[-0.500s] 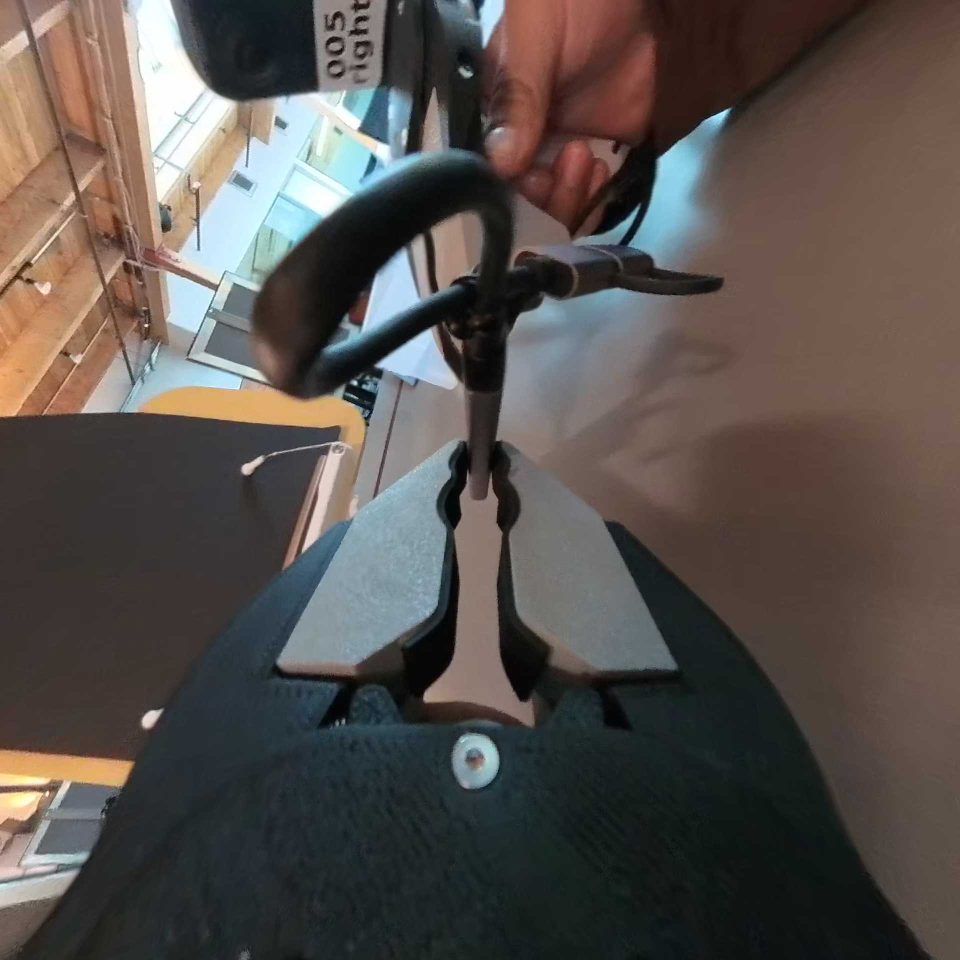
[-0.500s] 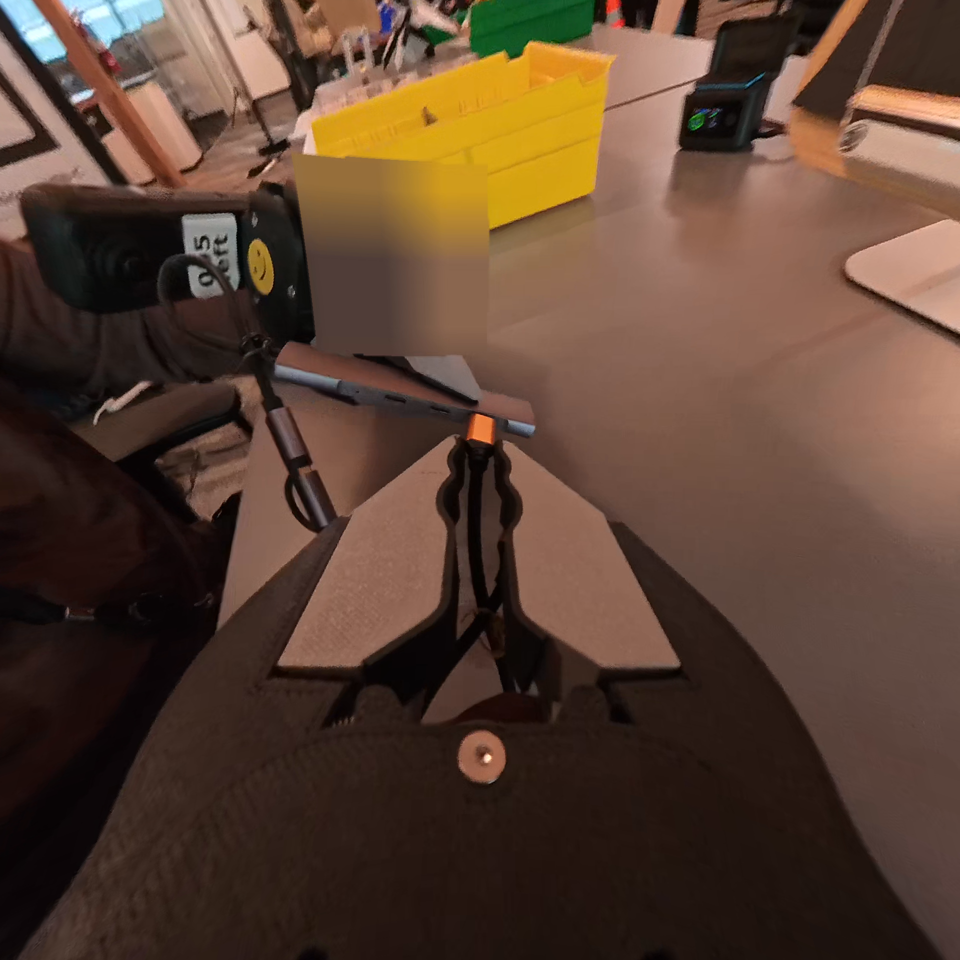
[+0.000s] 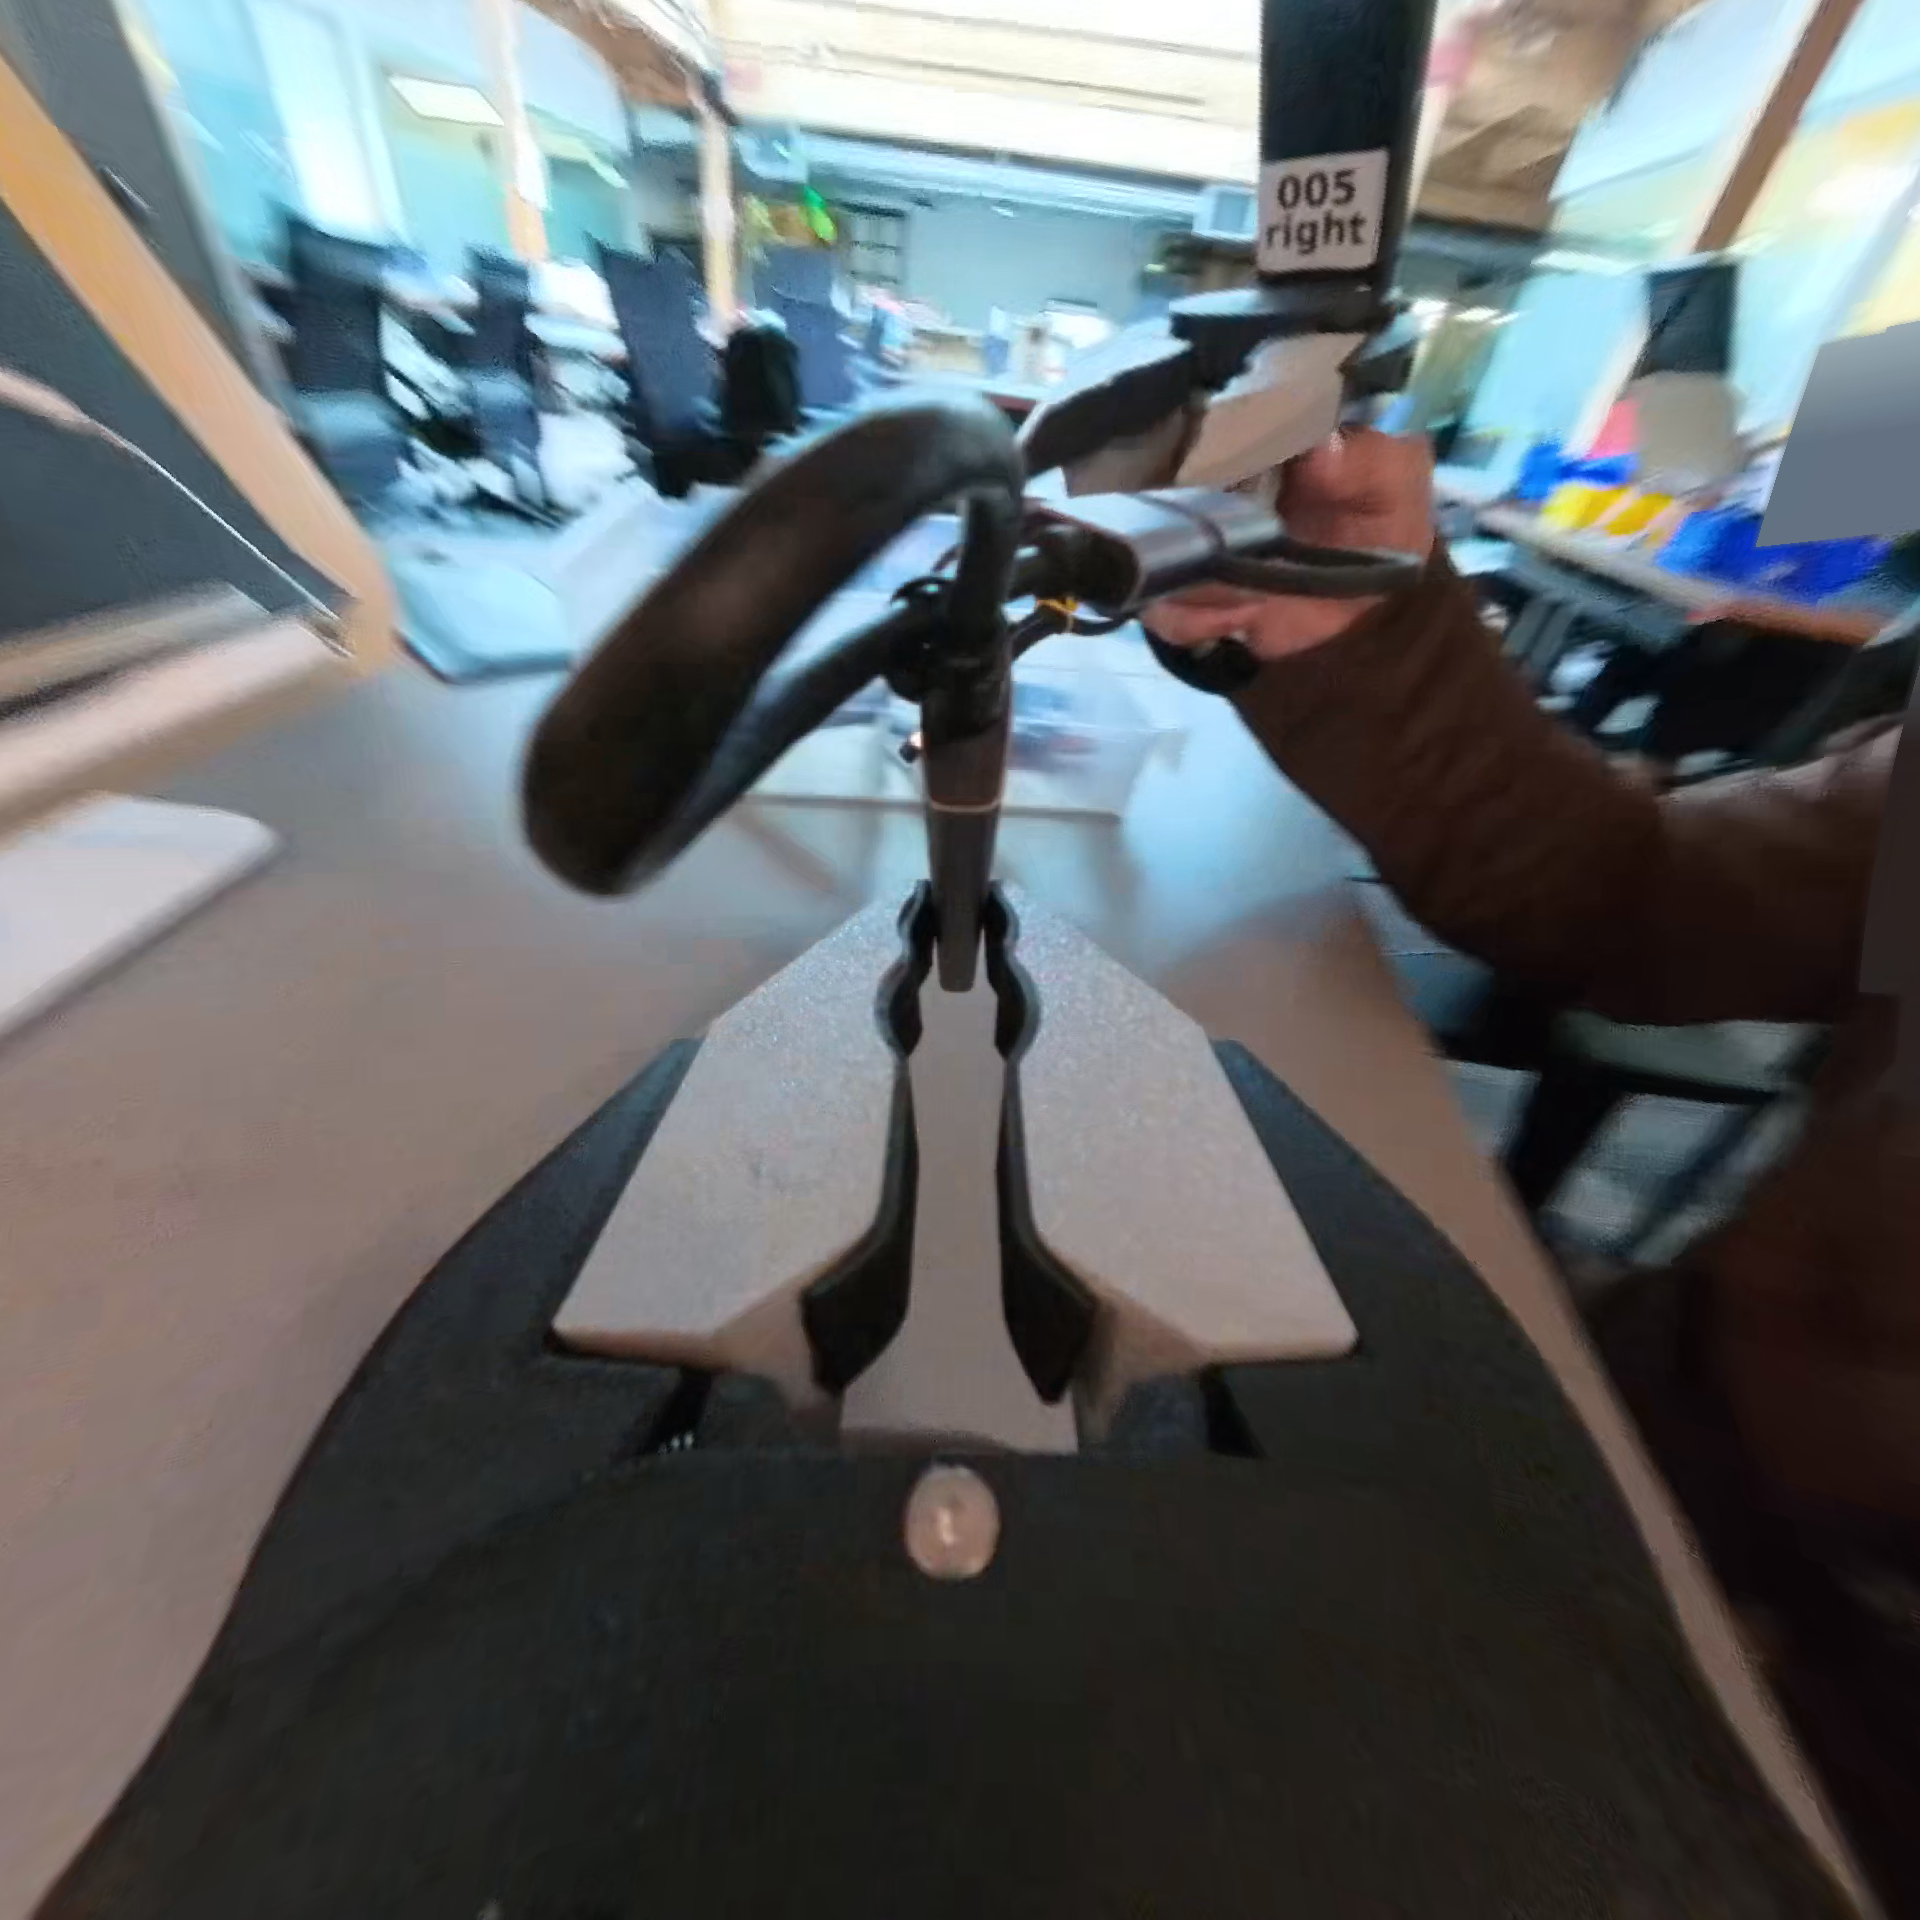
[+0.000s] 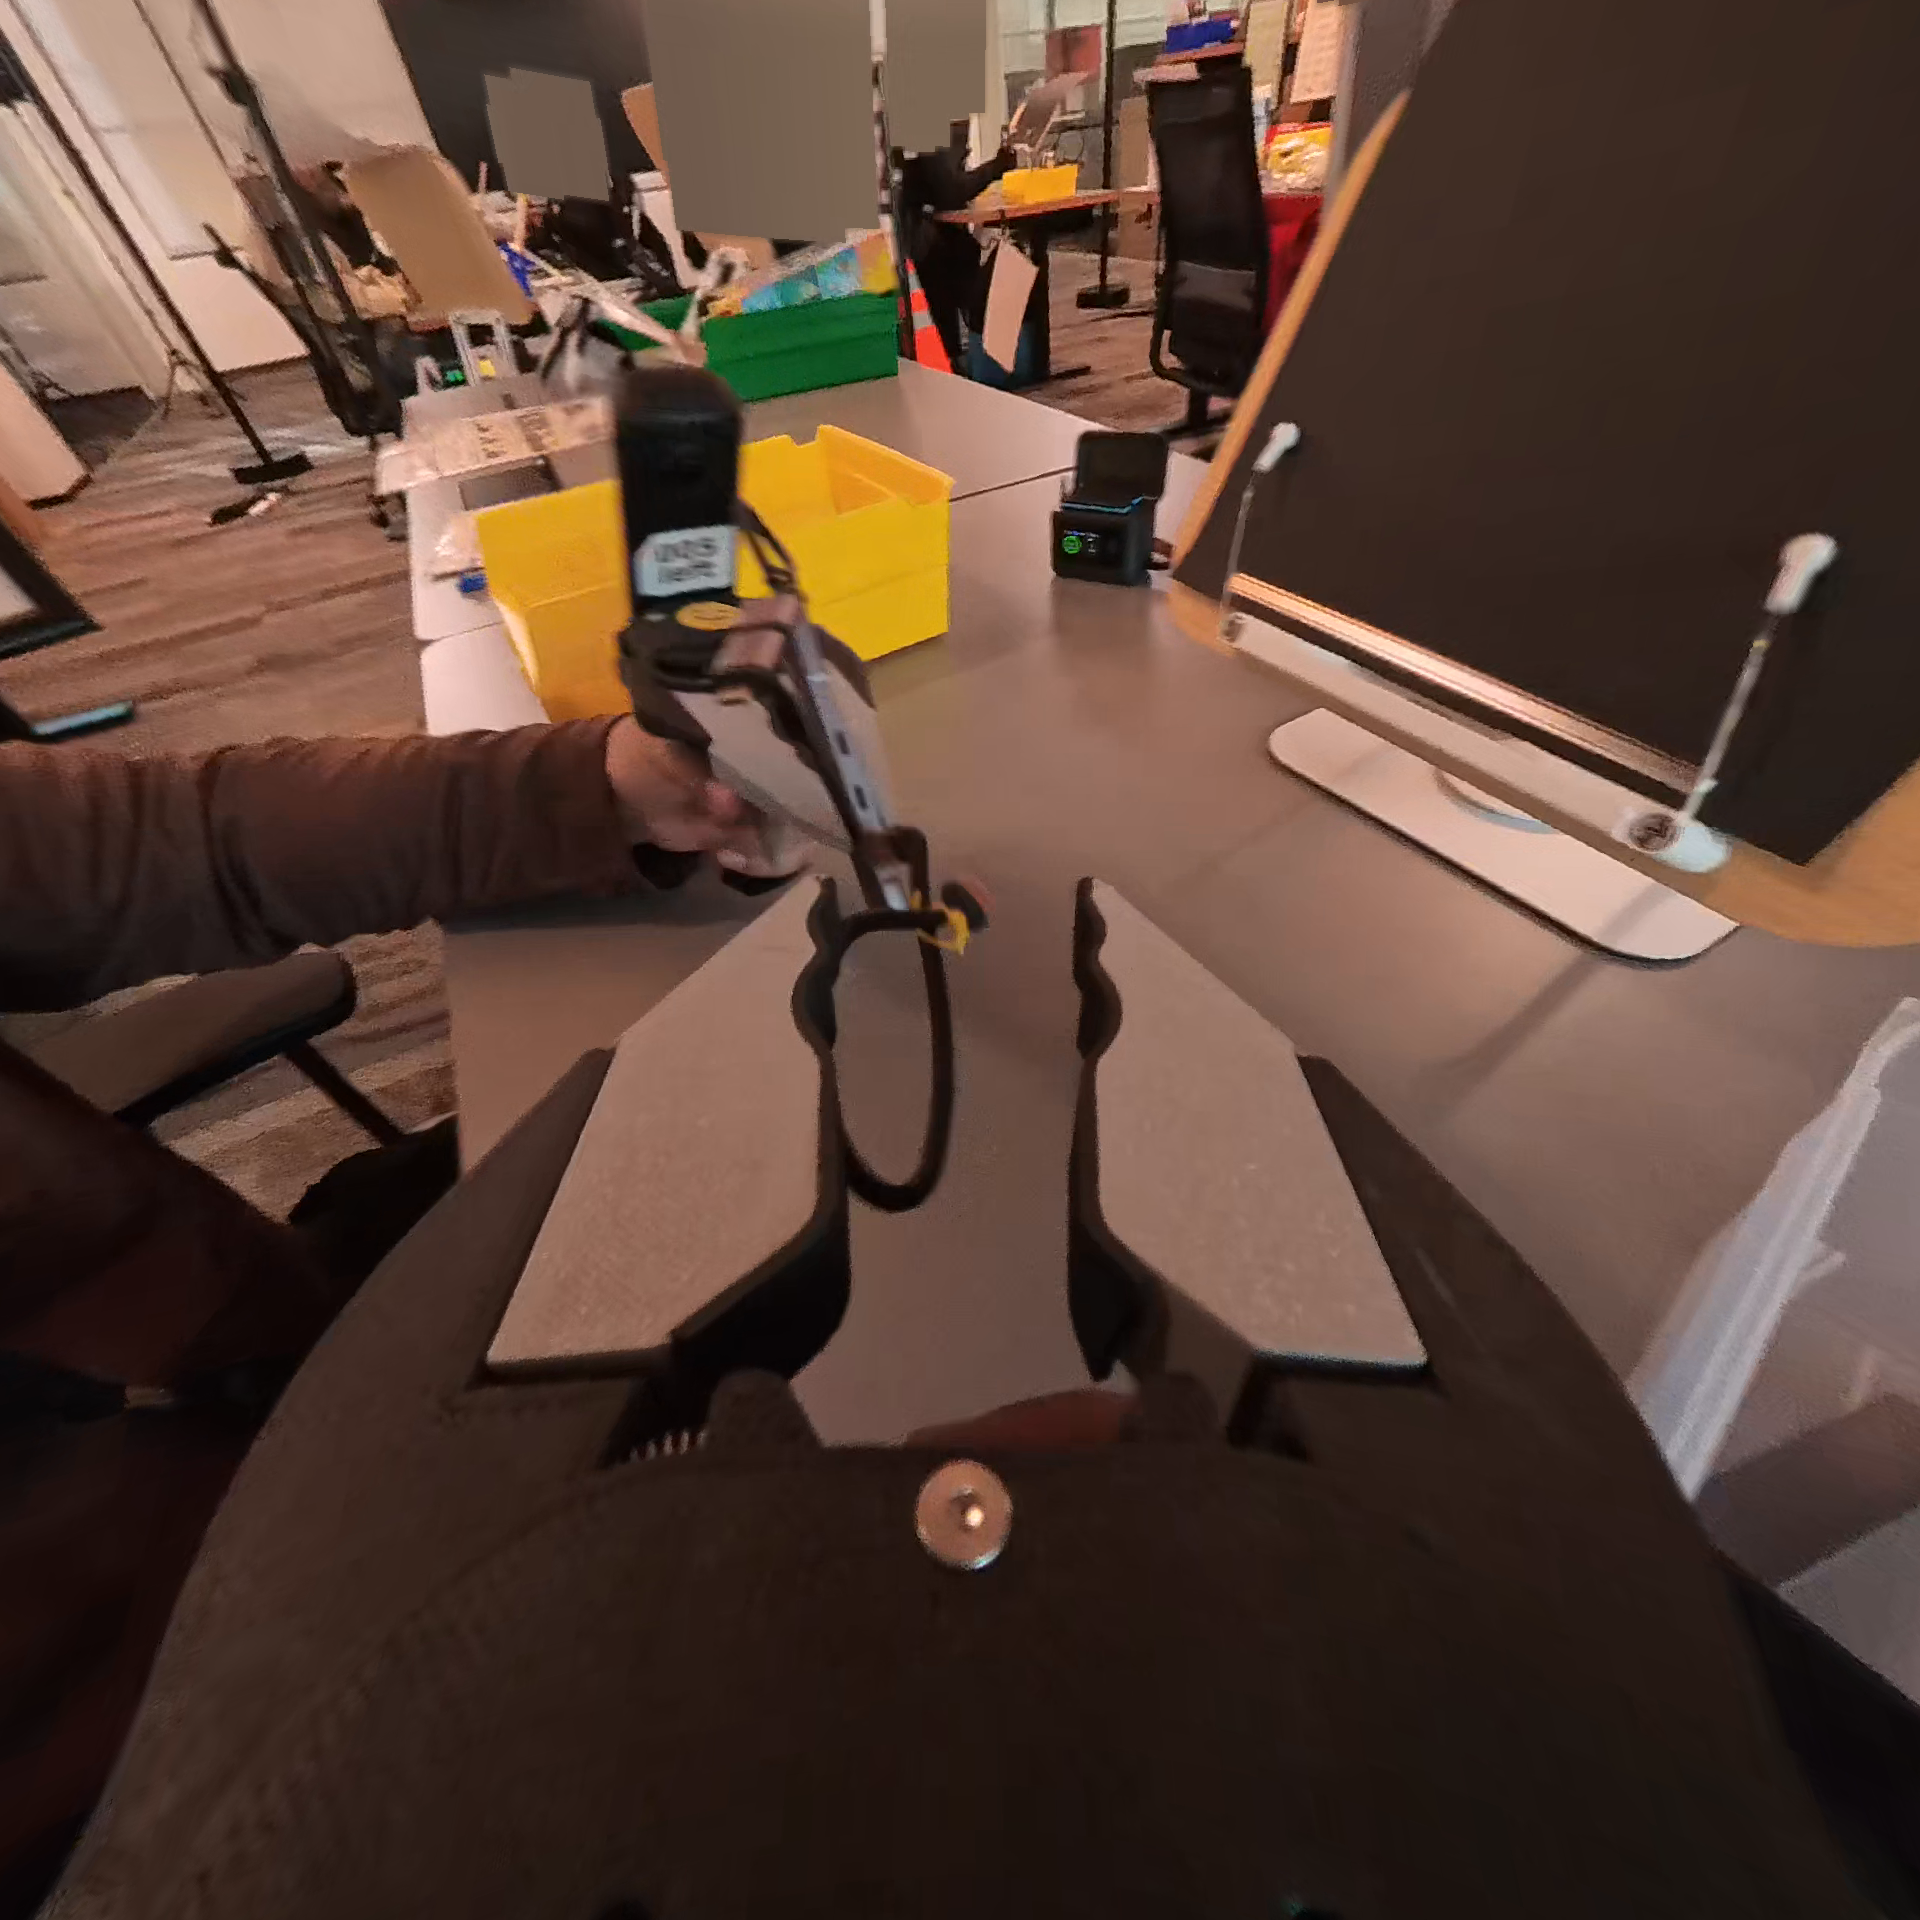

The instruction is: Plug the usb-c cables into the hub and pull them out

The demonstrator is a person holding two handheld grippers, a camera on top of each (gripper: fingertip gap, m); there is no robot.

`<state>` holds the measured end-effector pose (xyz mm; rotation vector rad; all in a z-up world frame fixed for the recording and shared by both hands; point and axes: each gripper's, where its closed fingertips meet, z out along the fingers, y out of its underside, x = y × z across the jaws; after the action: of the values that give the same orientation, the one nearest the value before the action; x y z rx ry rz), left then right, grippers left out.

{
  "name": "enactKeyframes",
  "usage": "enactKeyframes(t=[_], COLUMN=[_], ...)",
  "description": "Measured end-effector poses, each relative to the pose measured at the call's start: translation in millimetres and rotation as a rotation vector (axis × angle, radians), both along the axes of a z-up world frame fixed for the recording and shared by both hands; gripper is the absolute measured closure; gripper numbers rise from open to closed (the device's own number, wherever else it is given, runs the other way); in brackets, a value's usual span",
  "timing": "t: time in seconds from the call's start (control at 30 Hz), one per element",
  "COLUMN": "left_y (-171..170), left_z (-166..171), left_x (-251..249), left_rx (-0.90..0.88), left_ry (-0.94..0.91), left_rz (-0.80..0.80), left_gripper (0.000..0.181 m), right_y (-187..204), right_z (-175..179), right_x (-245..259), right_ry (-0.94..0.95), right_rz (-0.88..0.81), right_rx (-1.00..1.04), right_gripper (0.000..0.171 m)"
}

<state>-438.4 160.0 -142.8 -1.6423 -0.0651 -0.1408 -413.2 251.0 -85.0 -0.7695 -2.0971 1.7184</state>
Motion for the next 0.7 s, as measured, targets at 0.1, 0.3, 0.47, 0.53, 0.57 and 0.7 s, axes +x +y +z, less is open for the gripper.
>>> enactKeyframes(t=[0.1,0.3,0.47,0.53,0.57,0.7], left_y=[4.0,10.7,5.0,6.1,6.8,8.5], left_z=[-16.8,-35.6,-37.6,-41.3,-43.4,-46.1], left_x=[8.2,27.9,41.2,42.7,43.0,42.0], left_rx=[-0.080,-0.176,-0.207,-0.229,-0.239,-0.250], left_ry=[-0.072,-0.104,-0.098,-0.062,-0.056,-0.052], left_rz=[-0.065,-0.157,-0.241,-0.237,-0.235,-0.222], left_gripper=[0.174,0.174,0.174,0.174,0.174,0.174], right_y=[-18.9,-39.8,-37.0,-42.1,-47.0,-61.2], right_z=[0.2,-63.9,-80.0,-85.5,-90.3,-105.6], right_x=[17.7,19.2,12.3,19.2,24.4,32.4], right_ry=[-0.026,-0.024,-0.012,-0.027,-0.056,-0.179], right_rz=[0.077,0.103,0.089,0.149,0.193,0.312], right_rx=[0.034,0.449,0.559,0.551,0.534,0.441], right_gripper=[0.116,0.146,0.143,0.143,0.142,0.154])
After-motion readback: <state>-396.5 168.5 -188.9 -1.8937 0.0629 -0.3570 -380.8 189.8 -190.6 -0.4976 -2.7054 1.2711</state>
